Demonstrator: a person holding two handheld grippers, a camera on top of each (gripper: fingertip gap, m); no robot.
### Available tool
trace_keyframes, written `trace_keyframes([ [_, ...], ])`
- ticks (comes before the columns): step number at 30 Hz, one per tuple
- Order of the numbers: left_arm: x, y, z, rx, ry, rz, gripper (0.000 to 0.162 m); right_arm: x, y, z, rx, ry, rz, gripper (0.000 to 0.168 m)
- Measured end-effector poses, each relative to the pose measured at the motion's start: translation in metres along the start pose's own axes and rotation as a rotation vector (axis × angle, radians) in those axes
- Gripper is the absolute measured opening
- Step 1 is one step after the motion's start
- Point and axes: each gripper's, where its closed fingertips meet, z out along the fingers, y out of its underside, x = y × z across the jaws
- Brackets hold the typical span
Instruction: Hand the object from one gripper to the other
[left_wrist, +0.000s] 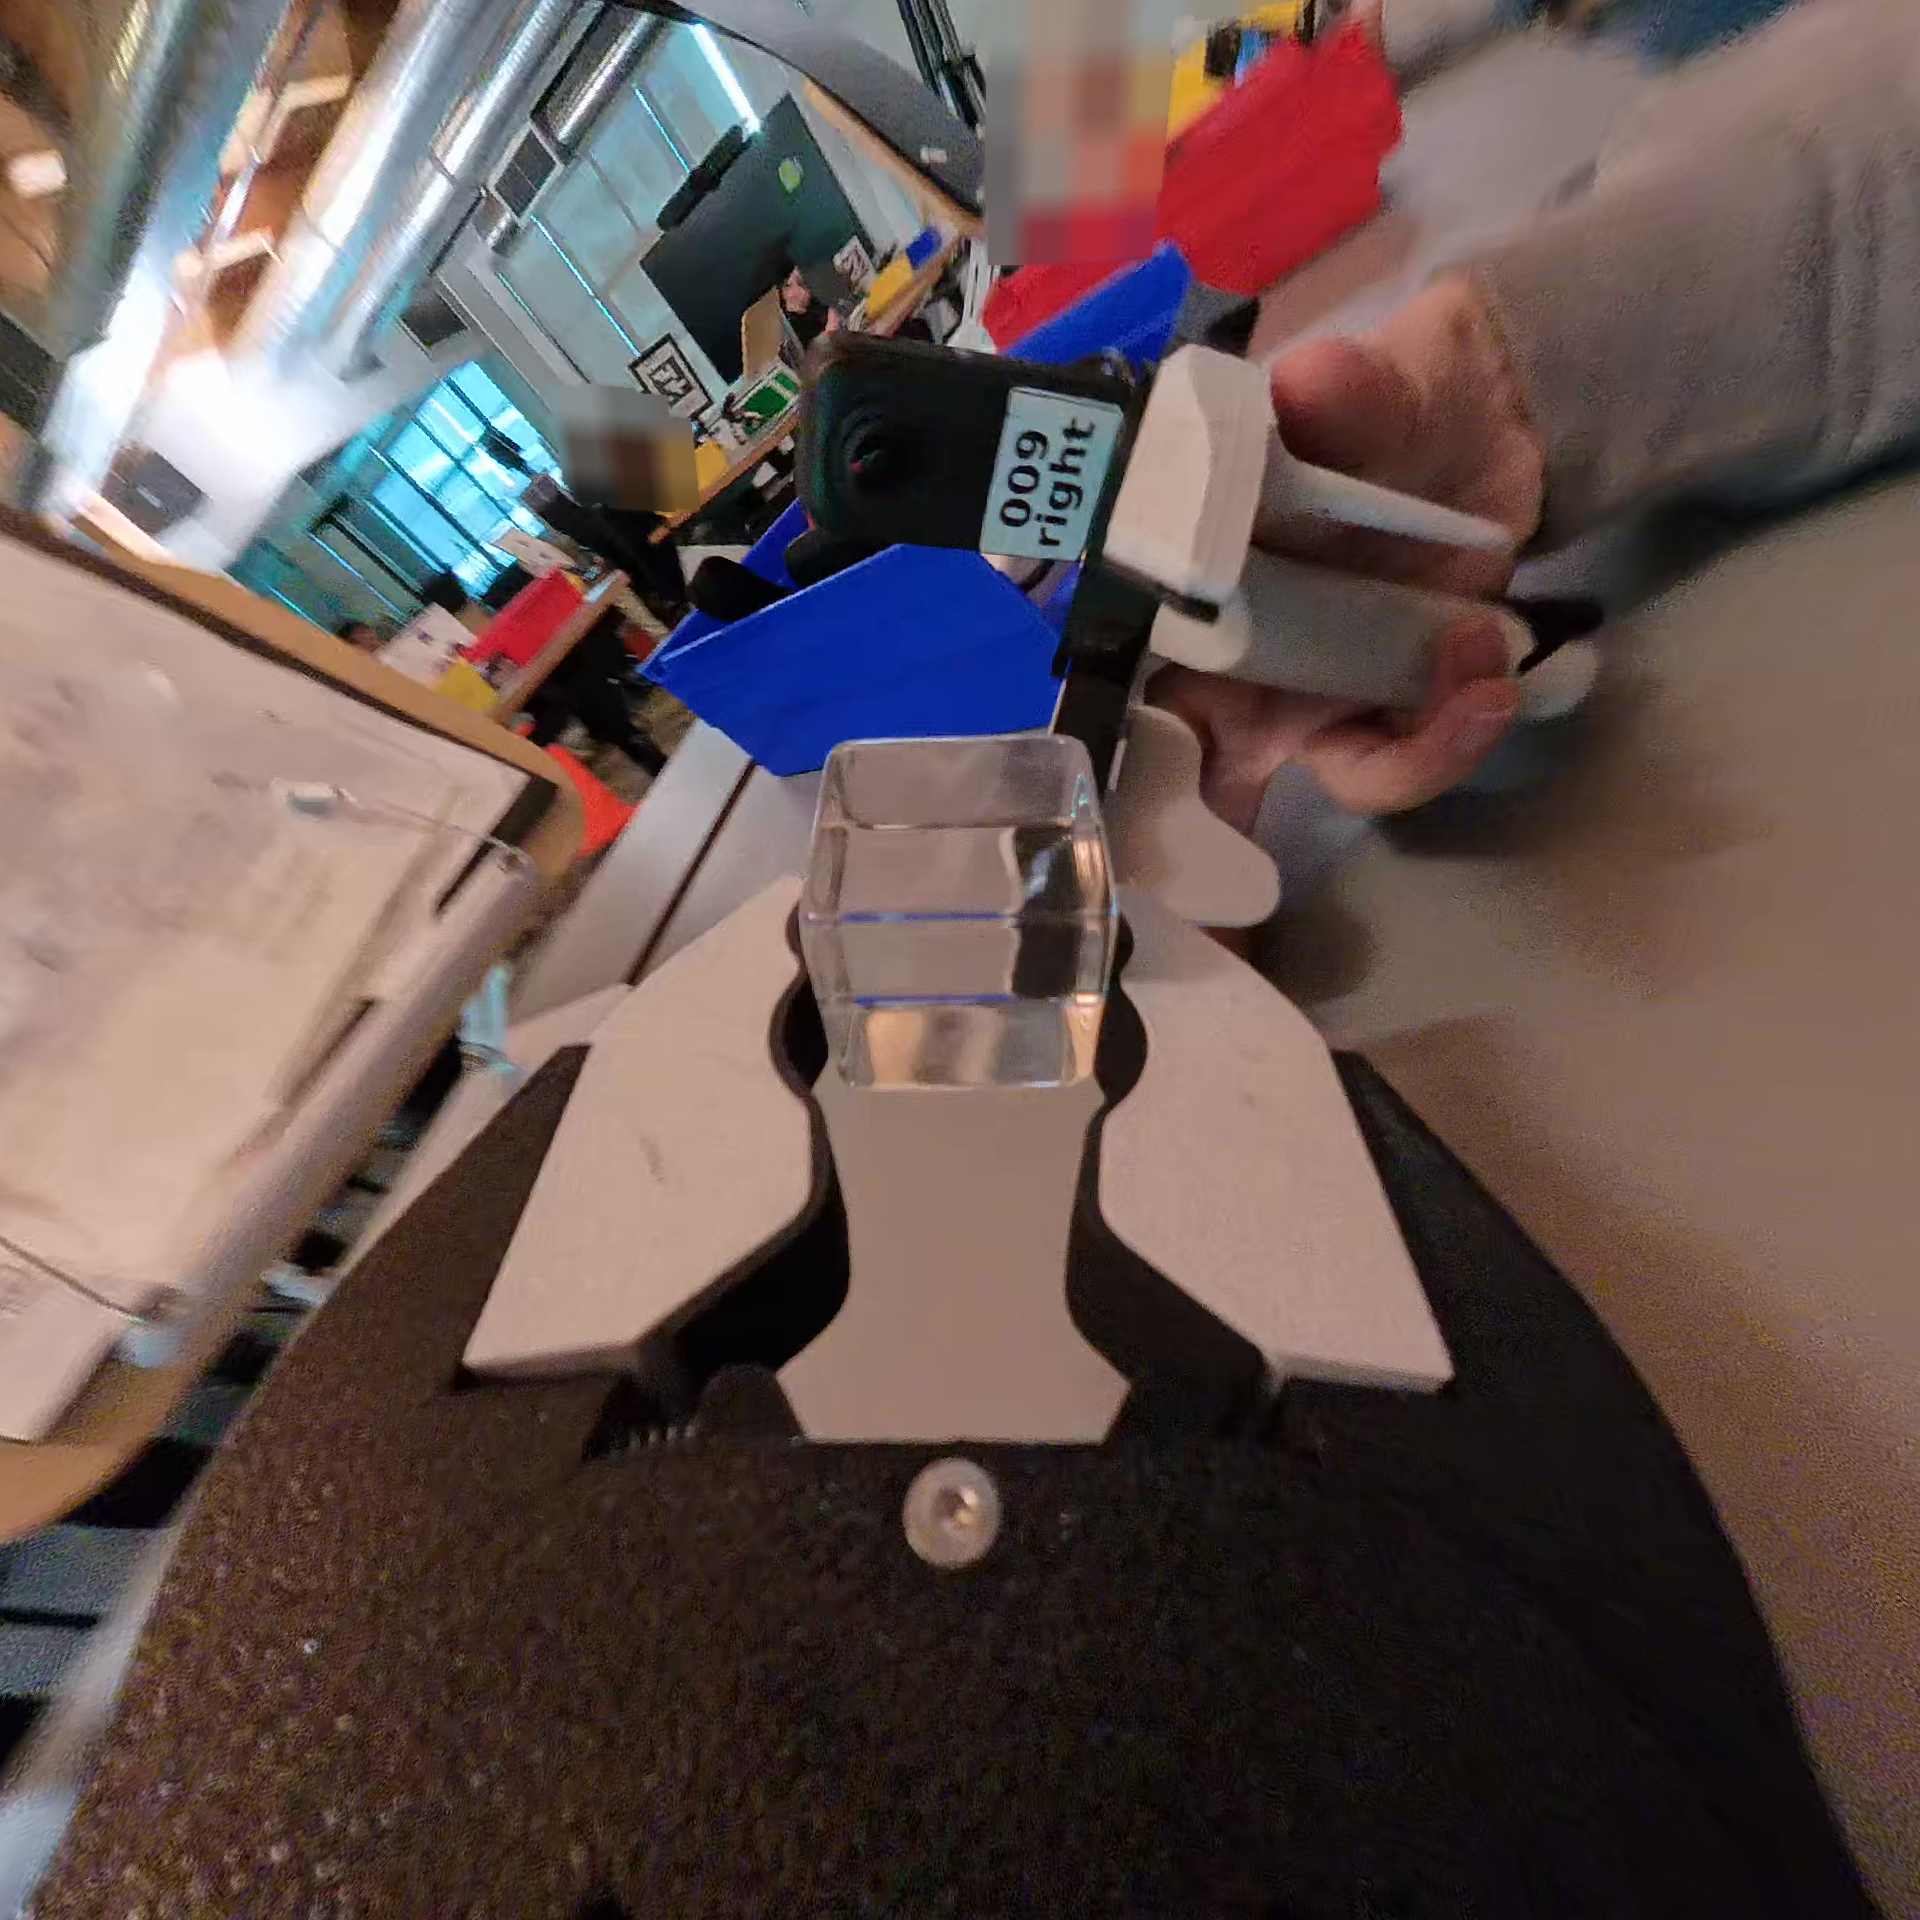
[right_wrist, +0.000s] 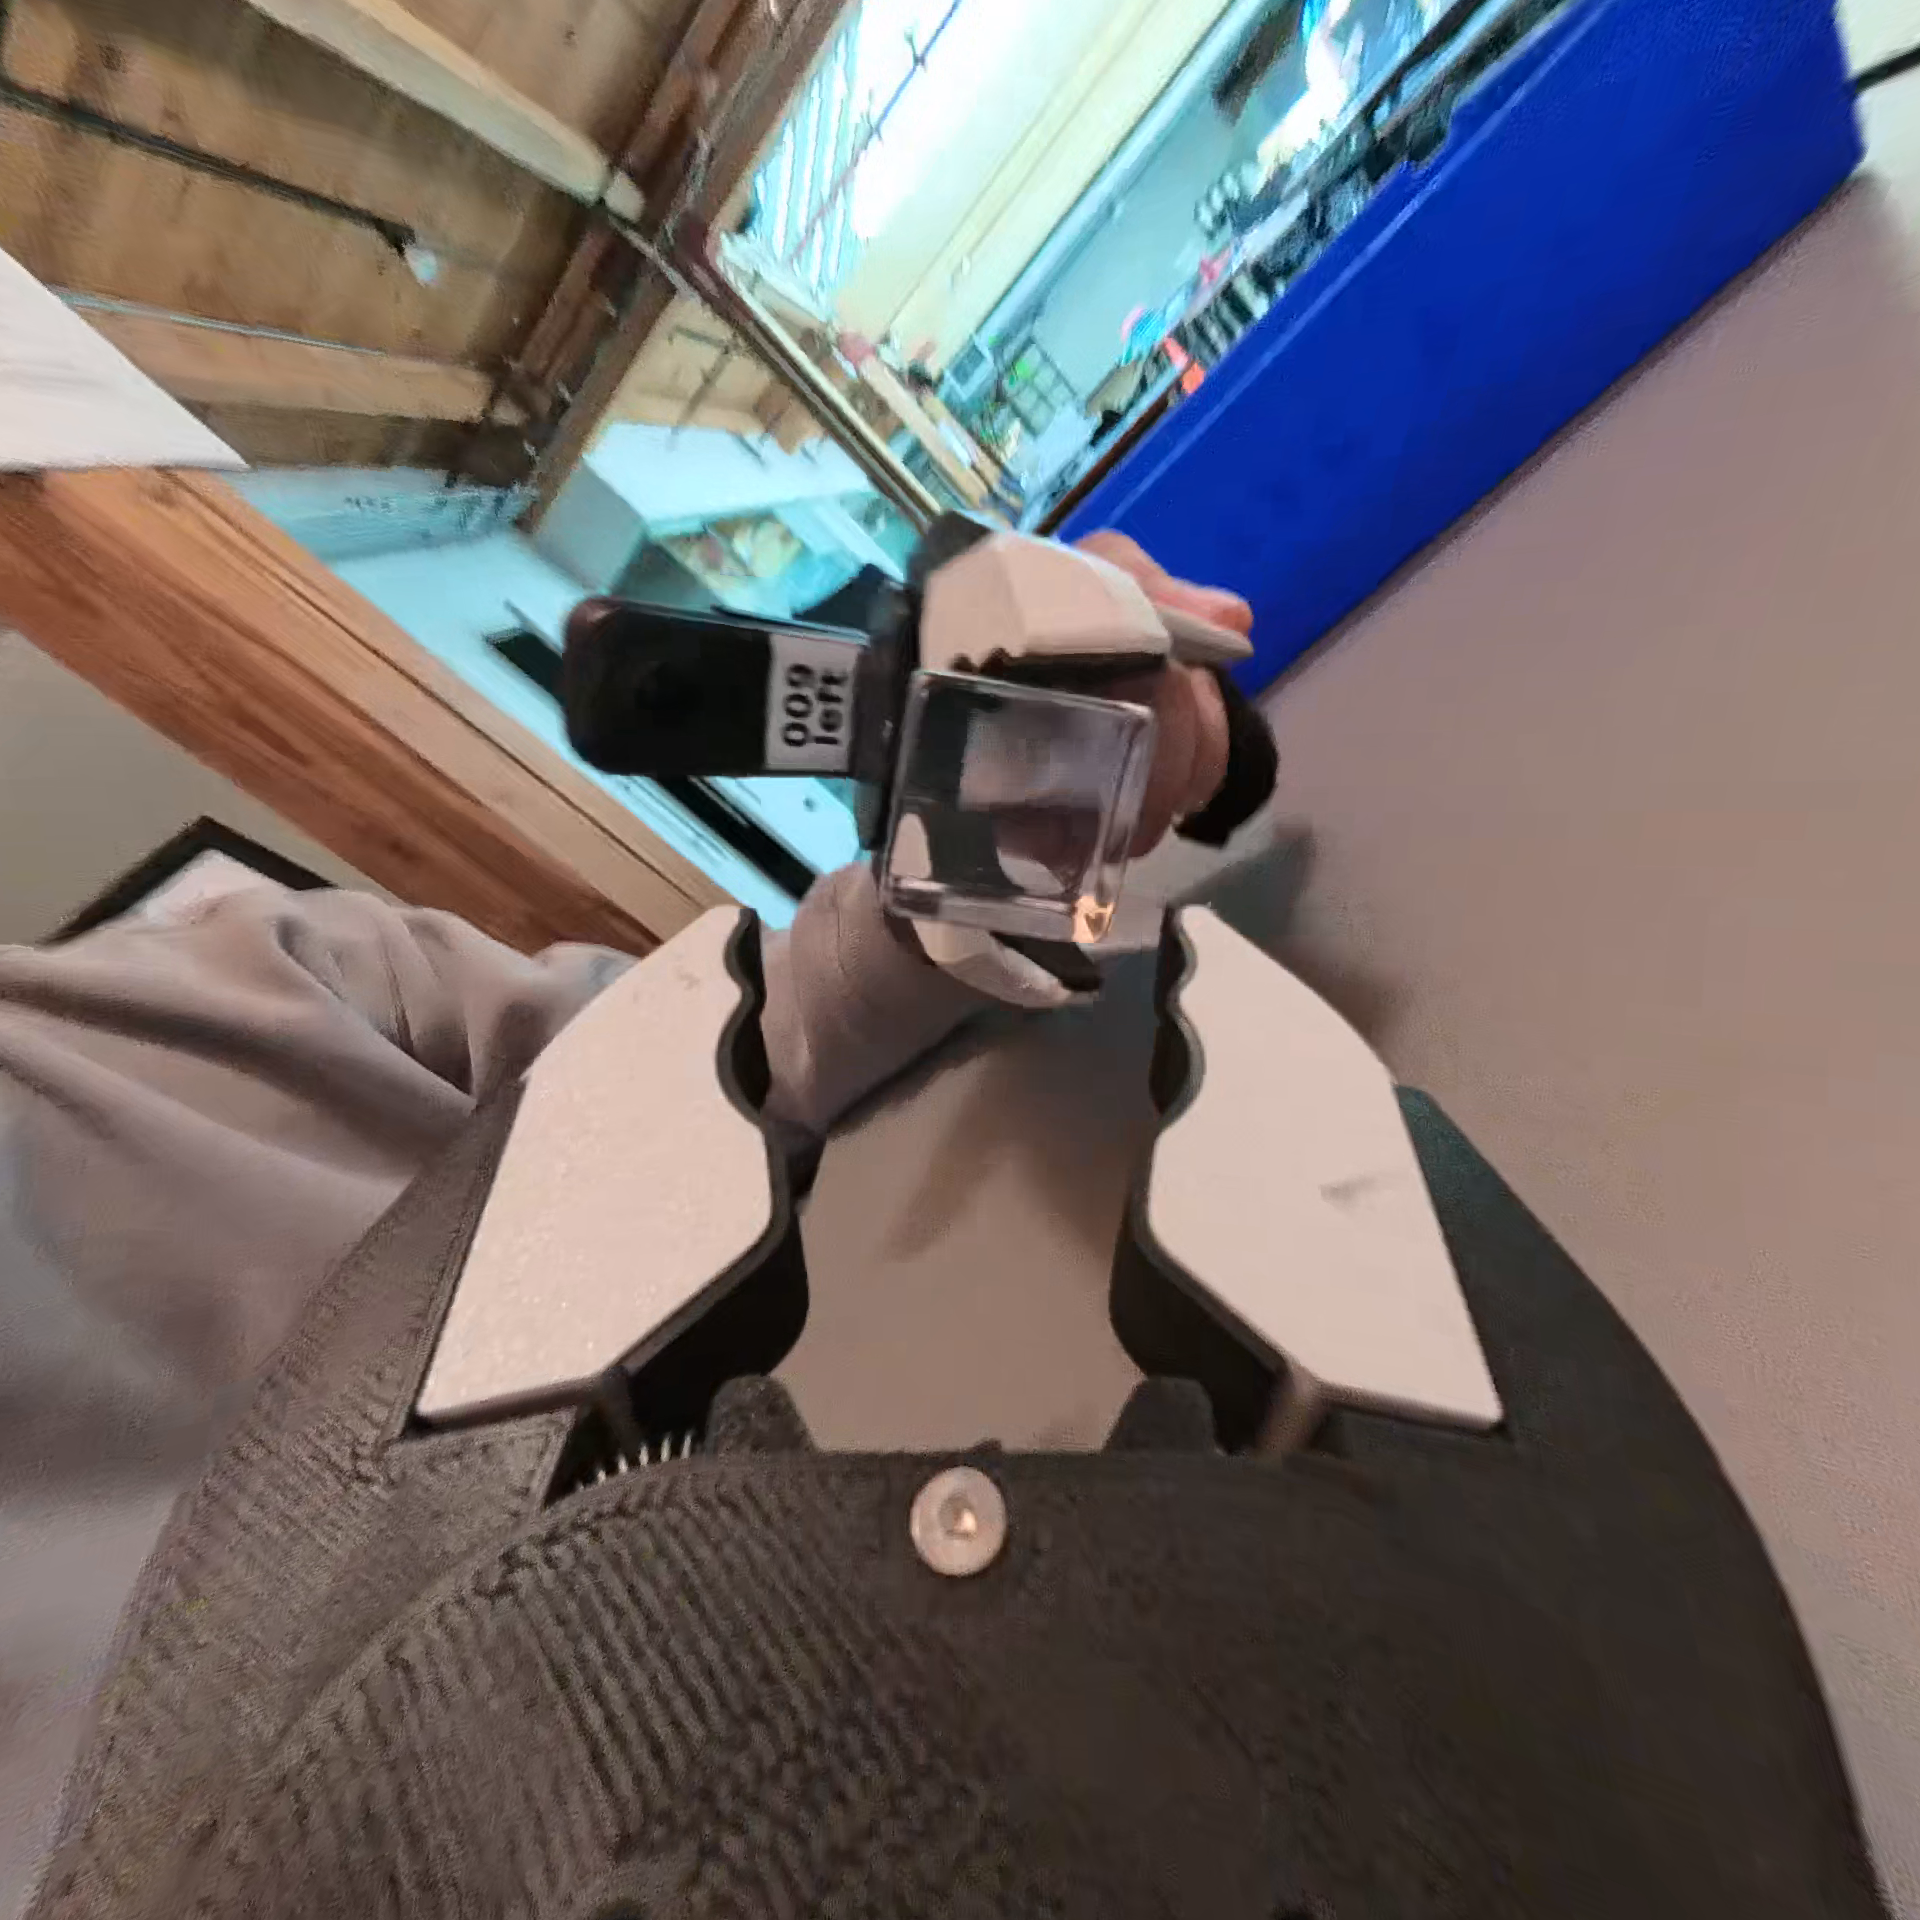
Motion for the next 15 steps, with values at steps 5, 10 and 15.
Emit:
trace_keyframes([
  [5, 0.019, -0.009, 0.01, -0.029, -0.001, 0.28, 0.049, -0.003, 0.015, 0.011, -0.082, 0.02, -0.069, 0.078],
  [10, 0.034, -0.016, 0.018, -0.05, -0.005, 0.48, 0.049, -0.006, 0.028, 0.018, -0.138, -0.006, -0.112, 0.067],
  [15, 0.03, -0.022, 0.017, -0.039, -0.054, 0.53, 0.049, -0.01, 0.026, 0.017, -0.171, 0.025, -0.24, 0.054],
])
